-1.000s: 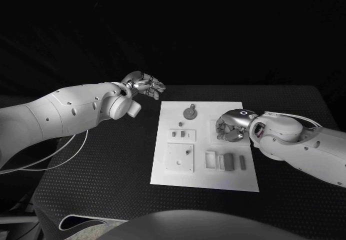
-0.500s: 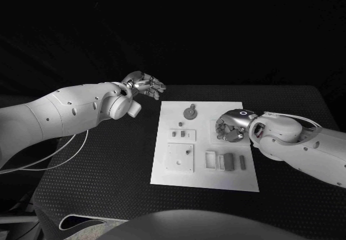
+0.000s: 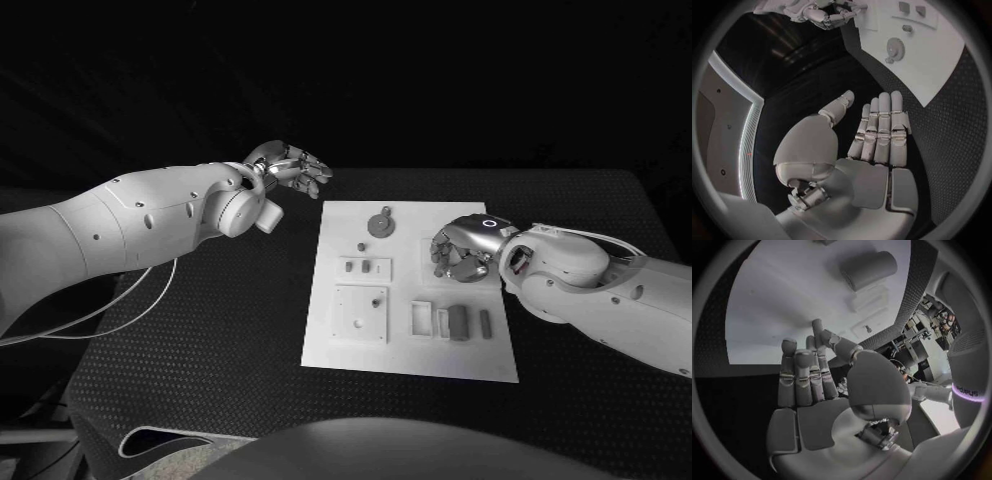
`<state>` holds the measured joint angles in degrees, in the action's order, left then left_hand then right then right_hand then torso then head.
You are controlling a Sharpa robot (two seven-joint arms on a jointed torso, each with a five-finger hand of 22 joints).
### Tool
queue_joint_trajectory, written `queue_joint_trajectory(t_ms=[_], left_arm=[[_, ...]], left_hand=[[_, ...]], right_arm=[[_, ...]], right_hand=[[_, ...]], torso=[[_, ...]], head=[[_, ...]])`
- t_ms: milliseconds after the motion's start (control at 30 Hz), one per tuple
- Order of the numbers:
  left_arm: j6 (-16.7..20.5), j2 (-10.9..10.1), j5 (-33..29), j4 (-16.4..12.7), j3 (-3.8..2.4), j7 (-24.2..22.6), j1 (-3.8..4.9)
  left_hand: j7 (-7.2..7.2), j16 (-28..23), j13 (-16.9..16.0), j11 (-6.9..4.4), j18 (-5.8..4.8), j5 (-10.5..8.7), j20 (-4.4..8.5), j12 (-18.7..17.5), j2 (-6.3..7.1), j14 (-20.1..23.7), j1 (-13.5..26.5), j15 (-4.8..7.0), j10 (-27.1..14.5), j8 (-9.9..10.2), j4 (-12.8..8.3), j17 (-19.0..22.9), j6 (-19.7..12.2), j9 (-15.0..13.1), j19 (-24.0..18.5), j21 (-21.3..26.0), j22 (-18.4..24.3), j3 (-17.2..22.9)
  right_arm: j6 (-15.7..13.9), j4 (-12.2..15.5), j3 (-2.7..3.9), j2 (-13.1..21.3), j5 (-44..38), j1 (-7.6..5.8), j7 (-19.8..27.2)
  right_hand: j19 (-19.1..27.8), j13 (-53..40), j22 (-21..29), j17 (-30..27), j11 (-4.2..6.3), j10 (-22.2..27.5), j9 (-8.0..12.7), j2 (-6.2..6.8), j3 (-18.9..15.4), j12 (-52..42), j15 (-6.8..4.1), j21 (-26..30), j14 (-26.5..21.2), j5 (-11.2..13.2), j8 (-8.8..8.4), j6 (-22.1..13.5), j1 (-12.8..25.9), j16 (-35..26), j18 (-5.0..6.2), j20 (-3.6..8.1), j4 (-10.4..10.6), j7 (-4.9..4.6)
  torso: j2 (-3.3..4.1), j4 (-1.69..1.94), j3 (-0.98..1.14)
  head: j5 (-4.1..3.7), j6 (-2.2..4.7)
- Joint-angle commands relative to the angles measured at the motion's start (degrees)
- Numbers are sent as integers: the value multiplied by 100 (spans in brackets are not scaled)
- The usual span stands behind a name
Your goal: Assemble the parts on the task board
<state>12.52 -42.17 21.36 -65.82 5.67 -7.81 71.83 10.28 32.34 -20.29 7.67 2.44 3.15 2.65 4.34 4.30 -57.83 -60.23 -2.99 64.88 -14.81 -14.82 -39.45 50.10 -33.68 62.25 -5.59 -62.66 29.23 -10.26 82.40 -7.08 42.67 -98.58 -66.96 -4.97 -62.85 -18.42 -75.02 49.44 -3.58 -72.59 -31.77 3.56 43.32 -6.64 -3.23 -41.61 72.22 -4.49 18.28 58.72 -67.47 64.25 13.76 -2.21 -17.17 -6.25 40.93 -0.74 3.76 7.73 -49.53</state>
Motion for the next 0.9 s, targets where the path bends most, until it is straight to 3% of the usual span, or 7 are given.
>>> queue_joint_trajectory(t_ms=[33, 267, 600, 733, 900], left_arm=[[-68, 16, -33, -2, -5, -42, 7], [-70, 28, -33, 15, -5, -38, 7], [-47, 28, -33, 16, -5, -55, 7], [-44, 21, -33, 15, -5, -57, 8], [-49, 18, -35, 21, -6, -64, 8]], left_hand=[[-12, -39, 6, -14, 110, -17, -4, -13, -5, -33, 48, -10, -44, 17, 40, -7, -38, 7, 49, 22, 3, -5], [-12, -42, 7, -14, 111, -18, -4, -12, -4, -33, 49, -10, -45, 17, 42, -10, -39, 8, 49, 24, 3, -5], [-12, -45, 8, -14, 111, -17, -4, -11, -5, -34, 51, -10, -45, 16, 47, -14, -39, 8, 50, 27, 2, -5], [-12, -46, 8, -15, 111, -18, -4, -10, -4, -35, 52, -9, -45, 16, 48, -16, -39, 8, 50, 28, 1, -5], [-13, -47, 8, -15, 111, -18, -4, -8, -2, -36, 52, -9, -44, 15, 50, -18, -38, 7, 51, 30, 0, -6]], right_arm=[[-222, 87, 17, 37, -8, 4, 1], [-97, 273, 125, 135, 207, -86, -16], [-106, 830, 134, 105, 287, -153, 51], [-133, 885, 116, -92, 198, -132, 89], [-164, 828, 71, -457, -100, 2, -17]], right_hand=[[-77, -334, -108, -7, 66, -95, -167, -56, 86, -109, -19, -22, 47, -12, 41, 60, 2, 40, 124, 43, 71, -1], [-90, -353, -107, -10, 72, -107, -182, -43, 92, -109, -25, -27, 58, -12, 48, 69, 10, 45, 124, 51, 72, 4], [-92, -363, -106, -13, 74, -109, -190, -43, 95, -106, -28, -26, 57, -11, 49, 71, 19, 43, 124, 52, 74, 5], [-91, -367, -105, -15, 74, -108, -193, -46, 97, -103, -28, -24, 55, -12, 49, 69, 23, 40, 124, 53, 74, 5], [-89, -372, -105, -17, 74, -105, -197, -48, 101, -99, -28, -22, 53, -12, 47, 66, 27, 38, 124, 53, 74, 5]], torso=[[-2, -7, 3], [-2, -10, 1], [0, -14, 8], [1, -12, 9], [-2, -19, -2]], head=[[15, -1], [28, 1], [113, -25], [129, -31], [137, -40]])
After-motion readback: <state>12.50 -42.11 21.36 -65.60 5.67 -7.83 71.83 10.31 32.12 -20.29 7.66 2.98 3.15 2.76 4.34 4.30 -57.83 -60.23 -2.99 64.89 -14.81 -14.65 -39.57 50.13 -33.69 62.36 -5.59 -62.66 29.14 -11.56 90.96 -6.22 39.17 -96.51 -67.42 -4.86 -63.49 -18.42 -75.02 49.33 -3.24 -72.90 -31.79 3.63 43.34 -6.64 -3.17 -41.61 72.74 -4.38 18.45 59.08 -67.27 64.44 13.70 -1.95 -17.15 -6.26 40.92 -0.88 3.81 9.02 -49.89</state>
